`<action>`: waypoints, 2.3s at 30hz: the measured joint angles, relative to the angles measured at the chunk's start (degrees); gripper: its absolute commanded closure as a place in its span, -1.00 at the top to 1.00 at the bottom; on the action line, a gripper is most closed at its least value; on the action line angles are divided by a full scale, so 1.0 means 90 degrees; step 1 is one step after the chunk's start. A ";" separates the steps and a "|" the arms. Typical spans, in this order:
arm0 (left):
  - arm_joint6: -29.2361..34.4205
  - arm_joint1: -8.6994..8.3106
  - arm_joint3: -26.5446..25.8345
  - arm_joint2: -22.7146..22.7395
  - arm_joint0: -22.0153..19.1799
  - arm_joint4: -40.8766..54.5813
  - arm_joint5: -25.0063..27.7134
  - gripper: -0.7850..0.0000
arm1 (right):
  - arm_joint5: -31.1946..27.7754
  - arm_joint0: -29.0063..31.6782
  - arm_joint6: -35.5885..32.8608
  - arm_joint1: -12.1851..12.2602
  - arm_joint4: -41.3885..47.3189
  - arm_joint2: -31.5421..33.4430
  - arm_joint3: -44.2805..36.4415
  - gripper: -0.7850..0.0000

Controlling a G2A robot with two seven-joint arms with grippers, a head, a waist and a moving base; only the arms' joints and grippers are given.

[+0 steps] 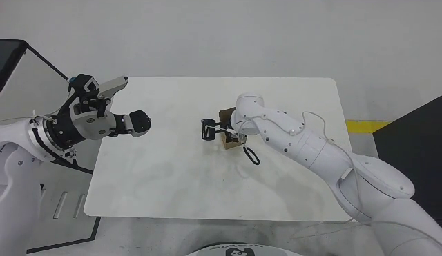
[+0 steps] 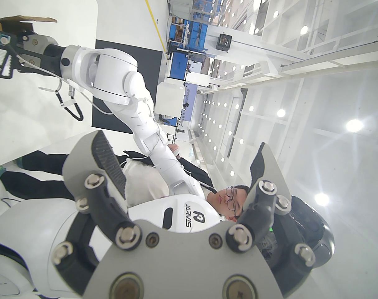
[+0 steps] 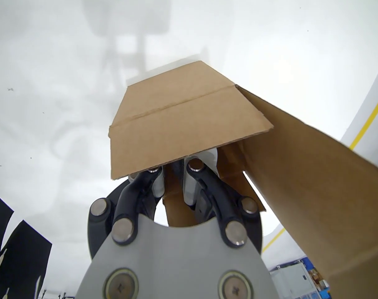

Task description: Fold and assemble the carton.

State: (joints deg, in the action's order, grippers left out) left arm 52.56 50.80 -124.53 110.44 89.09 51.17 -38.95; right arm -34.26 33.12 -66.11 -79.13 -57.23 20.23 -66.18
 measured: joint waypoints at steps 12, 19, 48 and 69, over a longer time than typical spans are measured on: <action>0.0000 0.0000 0.0000 0.0000 0.0000 0.0000 0.0000 1.00 | -0.0038 -0.0055 0.0242 -0.0280 -0.0163 -0.0153 0.0460 -1.00; 0.0000 0.0000 0.0000 0.0000 0.0000 0.0000 0.0000 1.00 | -0.0062 -0.0095 0.0280 -0.0459 -0.0191 -0.0229 0.0775 -1.00; 0.0000 0.0000 0.0000 0.0000 0.0000 0.0000 0.0000 1.00 | -0.0085 0.0041 0.0354 -0.0544 -0.0397 0.0038 0.0913 -1.00; 0.0000 0.0000 0.0000 0.0000 0.0000 0.0000 0.0000 1.00 | 0.0068 0.0279 0.0097 -0.0301 -0.0187 0.0754 0.0175 -1.00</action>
State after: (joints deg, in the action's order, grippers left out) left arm 52.56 50.80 -124.53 110.44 89.09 51.17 -38.95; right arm -33.65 35.63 -65.24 -81.83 -58.91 27.01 -64.60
